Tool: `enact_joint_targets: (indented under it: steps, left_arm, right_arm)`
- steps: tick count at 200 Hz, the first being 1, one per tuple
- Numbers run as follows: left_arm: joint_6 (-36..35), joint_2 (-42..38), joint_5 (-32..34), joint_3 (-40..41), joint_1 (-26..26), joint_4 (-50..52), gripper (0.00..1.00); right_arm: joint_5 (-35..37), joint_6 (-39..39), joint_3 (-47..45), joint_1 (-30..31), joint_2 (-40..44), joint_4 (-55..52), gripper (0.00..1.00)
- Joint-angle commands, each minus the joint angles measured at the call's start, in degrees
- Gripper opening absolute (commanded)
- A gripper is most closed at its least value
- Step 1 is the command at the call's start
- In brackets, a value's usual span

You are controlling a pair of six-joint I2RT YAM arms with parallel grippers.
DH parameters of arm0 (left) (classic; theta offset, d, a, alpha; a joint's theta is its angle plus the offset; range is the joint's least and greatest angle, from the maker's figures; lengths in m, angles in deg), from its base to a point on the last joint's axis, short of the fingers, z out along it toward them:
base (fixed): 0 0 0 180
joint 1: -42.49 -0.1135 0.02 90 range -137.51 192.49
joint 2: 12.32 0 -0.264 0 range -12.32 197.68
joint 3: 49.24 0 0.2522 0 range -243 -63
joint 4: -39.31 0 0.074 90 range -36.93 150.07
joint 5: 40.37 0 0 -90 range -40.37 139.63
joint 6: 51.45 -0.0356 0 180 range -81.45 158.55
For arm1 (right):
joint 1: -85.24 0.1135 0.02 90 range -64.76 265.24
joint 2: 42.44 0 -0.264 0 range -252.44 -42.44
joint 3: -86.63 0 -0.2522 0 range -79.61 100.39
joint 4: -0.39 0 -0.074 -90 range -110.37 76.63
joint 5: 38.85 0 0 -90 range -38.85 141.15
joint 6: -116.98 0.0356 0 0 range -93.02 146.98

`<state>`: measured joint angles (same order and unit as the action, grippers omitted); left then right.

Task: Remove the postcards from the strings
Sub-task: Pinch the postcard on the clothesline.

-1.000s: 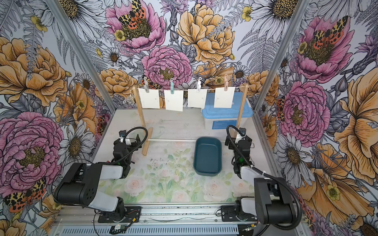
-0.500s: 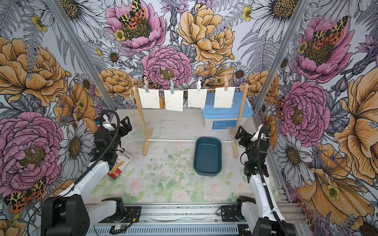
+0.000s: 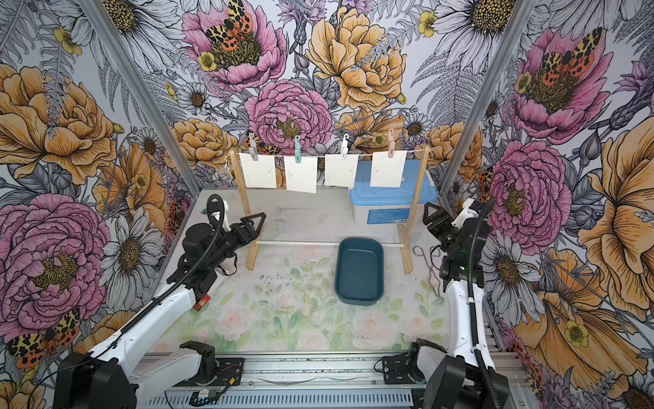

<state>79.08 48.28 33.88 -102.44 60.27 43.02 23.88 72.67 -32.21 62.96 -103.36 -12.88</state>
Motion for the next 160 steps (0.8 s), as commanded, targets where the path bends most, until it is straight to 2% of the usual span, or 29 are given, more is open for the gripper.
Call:
enact_joint_targets:
  steps: [1,31,94,120,160]
  left_arm:
    - [-2.53,0.62,2.06,-3.39,6.59,3.76,0.82]
    - [-5.80,3.85,7.69,-5.47,15.86,4.59,0.79]
    - [-9.34,12.91,12.10,-12.71,27.47,-3.62,0.79]
    - [-11.25,17.87,13.05,-17.26,30.69,-9.16,0.82]
    - [-12.70,27.82,11.08,-24.55,32.83,-21.92,0.84]
  right_arm:
    - [-2.69,2.77,4.32,-1.06,-3.31,-1.99,0.76]
    - [-3.42,4.00,9.64,-1.10,-8.74,-2.37,0.72]
    - [-8.33,6.15,19.67,-0.79,-18.19,-4.10,0.69]
    - [-8.88,4.93,21.26,-0.09,-17.42,-5.20,0.68]
    - [-9.08,0.96,21.16,-0.13,-12.36,-8.77,0.74]
